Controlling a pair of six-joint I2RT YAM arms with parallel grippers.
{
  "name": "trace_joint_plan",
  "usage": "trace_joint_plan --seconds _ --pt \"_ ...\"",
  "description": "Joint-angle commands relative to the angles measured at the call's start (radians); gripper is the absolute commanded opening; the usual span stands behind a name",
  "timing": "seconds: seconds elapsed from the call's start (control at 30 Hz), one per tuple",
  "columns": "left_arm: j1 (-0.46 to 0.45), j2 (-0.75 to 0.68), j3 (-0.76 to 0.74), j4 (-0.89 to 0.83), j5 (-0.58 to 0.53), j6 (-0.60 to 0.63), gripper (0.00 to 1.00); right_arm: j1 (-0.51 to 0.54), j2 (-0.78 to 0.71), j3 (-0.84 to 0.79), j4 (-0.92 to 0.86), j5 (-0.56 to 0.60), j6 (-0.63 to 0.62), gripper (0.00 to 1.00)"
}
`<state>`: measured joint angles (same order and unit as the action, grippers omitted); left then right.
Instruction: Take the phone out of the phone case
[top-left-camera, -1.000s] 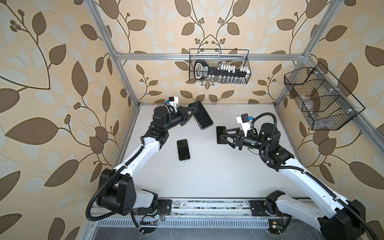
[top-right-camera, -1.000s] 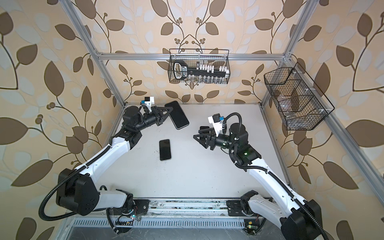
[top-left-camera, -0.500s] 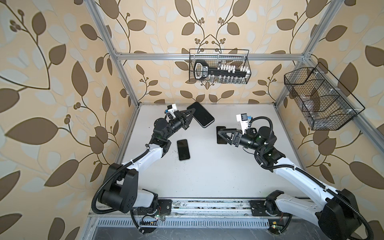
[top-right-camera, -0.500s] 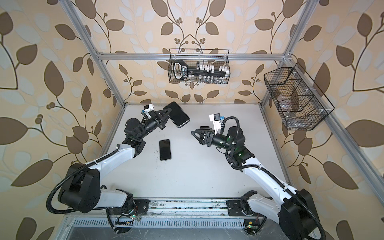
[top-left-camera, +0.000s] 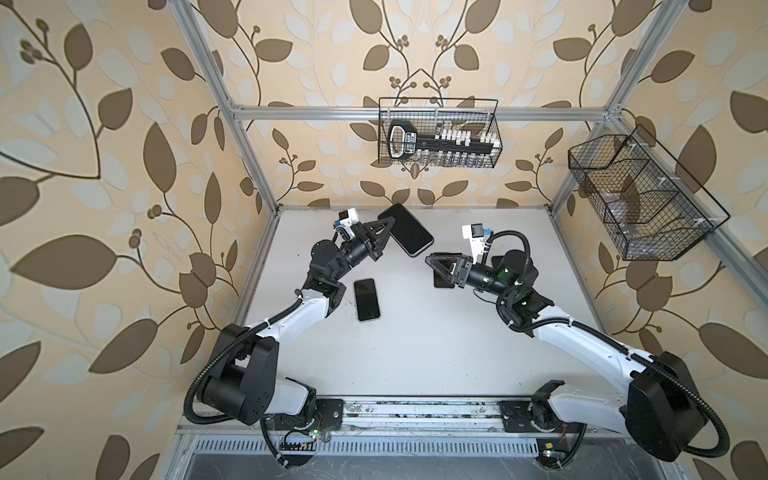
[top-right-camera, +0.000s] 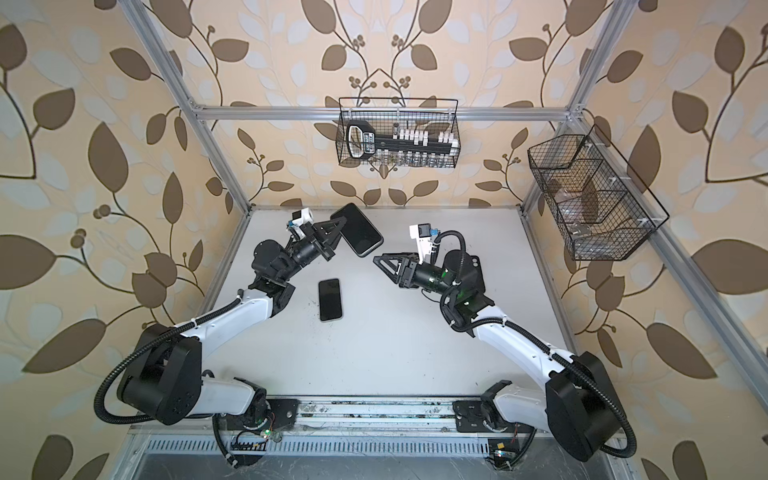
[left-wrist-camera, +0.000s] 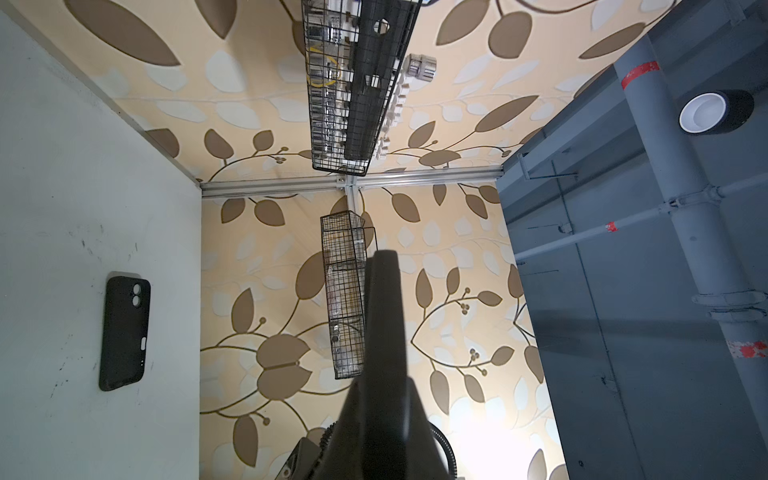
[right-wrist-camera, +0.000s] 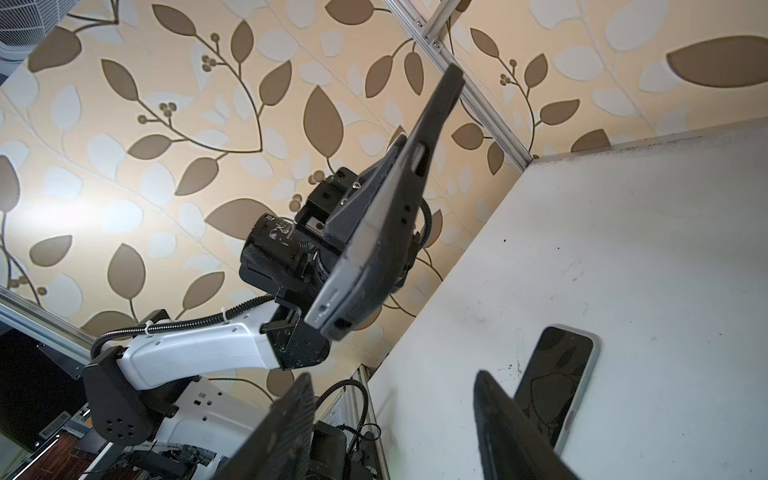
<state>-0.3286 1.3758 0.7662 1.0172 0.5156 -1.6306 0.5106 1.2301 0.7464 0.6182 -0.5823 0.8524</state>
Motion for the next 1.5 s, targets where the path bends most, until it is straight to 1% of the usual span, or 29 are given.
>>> trace_joint_plan --seconds 0.0,0.57,0.77,1.07,1.47 --pt "-0.009 -0.019 0.001 0.121 -0.018 -0.01 0.0 0.007 0.011 0.042 0.045 0.011 0.0 0.6" --pt "-0.032 -0.034 0.015 0.083 -0.029 0.018 0.0 -0.023 0.022 0.045 0.054 0.016 -0.001 0.59" --pt "-0.043 -0.031 0.022 0.093 -0.035 0.015 0.0 -0.036 0.02 0.029 0.057 0.018 0.005 0.59" --pt "-0.056 -0.027 0.042 0.089 -0.038 0.015 0.0 -0.053 0.01 -0.002 0.071 0.039 0.016 0.58" --pt "-0.066 -0.013 0.058 0.09 -0.045 0.019 0.0 -0.058 -0.03 -0.075 0.098 0.103 0.039 0.58"
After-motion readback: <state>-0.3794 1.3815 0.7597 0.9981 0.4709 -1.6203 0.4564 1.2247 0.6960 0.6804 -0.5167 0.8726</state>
